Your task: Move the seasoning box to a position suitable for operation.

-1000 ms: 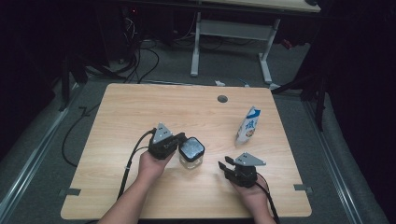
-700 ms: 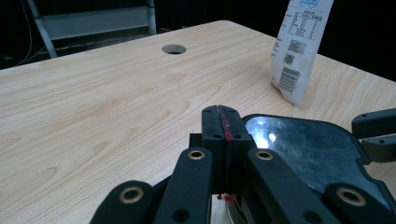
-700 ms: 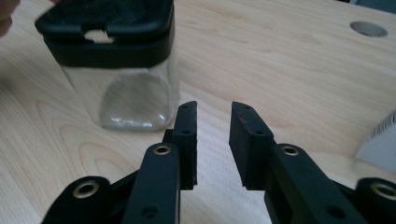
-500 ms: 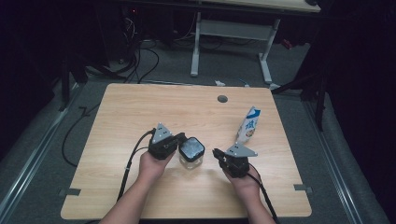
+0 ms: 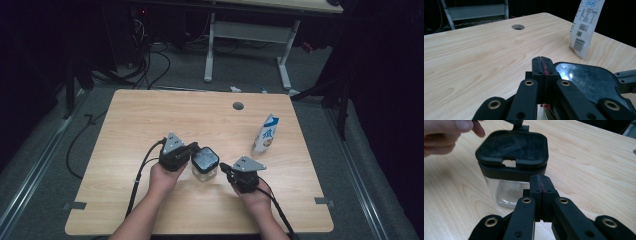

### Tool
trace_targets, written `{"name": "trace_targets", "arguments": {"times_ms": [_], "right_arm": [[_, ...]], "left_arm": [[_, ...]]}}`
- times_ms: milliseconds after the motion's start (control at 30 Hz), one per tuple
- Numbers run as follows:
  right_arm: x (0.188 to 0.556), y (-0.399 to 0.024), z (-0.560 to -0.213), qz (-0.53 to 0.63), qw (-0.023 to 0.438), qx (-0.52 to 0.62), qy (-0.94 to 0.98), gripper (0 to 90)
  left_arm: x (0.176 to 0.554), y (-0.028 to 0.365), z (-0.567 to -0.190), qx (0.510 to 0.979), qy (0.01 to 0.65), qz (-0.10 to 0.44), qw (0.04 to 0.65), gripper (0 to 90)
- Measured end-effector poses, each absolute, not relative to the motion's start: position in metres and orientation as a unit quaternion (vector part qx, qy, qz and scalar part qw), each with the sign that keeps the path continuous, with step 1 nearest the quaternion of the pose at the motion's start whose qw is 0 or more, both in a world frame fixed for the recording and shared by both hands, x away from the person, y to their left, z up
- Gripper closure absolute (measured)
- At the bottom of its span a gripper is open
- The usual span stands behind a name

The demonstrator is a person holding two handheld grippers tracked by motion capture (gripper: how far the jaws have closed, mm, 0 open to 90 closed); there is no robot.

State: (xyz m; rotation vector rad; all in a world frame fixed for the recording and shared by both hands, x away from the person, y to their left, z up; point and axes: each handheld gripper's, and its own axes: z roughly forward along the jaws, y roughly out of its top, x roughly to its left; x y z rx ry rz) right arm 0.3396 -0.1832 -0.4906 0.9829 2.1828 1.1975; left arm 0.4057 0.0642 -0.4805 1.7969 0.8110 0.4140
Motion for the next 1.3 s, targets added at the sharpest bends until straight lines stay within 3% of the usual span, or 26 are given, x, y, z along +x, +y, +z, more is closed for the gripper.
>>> {"name": "trace_targets", "arguments": {"times_ms": [1300], "right_arm": [[0.341,-0.178,-0.479,0.463,0.224,0.35,0.783,89.8]], "left_arm": [[0.401,0.072,-0.474,0.751,0.349,0.184,0.529,90.0]]}}
